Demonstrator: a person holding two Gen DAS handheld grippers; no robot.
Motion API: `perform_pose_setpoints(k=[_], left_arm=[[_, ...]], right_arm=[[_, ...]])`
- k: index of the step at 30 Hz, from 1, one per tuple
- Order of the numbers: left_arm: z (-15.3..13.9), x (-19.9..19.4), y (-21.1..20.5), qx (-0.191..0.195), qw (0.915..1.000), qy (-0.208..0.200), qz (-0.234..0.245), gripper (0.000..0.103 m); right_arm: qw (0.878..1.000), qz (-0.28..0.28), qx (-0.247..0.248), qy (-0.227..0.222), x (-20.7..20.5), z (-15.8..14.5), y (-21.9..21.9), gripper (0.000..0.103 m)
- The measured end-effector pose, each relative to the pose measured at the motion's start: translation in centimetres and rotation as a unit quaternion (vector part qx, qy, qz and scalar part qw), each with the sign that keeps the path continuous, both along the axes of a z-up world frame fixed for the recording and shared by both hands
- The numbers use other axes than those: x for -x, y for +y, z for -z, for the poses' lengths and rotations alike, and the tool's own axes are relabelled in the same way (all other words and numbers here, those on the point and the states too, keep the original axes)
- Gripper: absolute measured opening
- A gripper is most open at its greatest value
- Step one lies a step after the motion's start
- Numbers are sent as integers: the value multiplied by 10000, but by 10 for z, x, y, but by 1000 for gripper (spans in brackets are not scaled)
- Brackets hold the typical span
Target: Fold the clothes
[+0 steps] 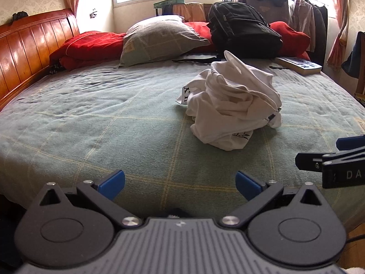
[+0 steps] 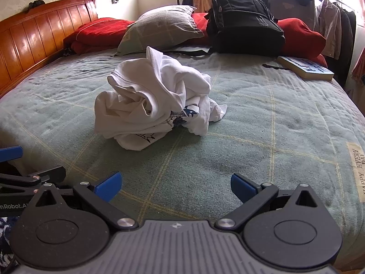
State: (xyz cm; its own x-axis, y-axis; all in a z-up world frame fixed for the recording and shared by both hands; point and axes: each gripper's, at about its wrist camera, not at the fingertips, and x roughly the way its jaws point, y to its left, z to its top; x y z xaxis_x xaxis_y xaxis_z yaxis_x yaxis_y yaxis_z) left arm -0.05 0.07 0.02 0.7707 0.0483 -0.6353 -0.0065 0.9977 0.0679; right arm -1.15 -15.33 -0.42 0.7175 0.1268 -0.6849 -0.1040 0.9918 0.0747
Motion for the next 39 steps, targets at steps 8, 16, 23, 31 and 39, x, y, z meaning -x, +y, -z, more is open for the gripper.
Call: perform_pose_setpoints(k=[8,16,23,31,39], left_arm=[[3,-1,-15,-39,10000,33,-56,102],[4,-1,-13,18,10000,40,7,102],[5,-2,-9,48,10000,70,42,102],[6,-2,-7,62,9999,93,40,102],[7,-3,-6,83,9999,111,50,102]], right_arm=[[10000,-29,-8,0,0,-2,1,103],[10000,-94,-22,-14,0,-3,2,103],[9999,-121,-17,-1,-2,-2,3,103],[9999,-154,-2,3,-2,-1,5,103],[9999,-162,5,4,-1,-1,5,103]])
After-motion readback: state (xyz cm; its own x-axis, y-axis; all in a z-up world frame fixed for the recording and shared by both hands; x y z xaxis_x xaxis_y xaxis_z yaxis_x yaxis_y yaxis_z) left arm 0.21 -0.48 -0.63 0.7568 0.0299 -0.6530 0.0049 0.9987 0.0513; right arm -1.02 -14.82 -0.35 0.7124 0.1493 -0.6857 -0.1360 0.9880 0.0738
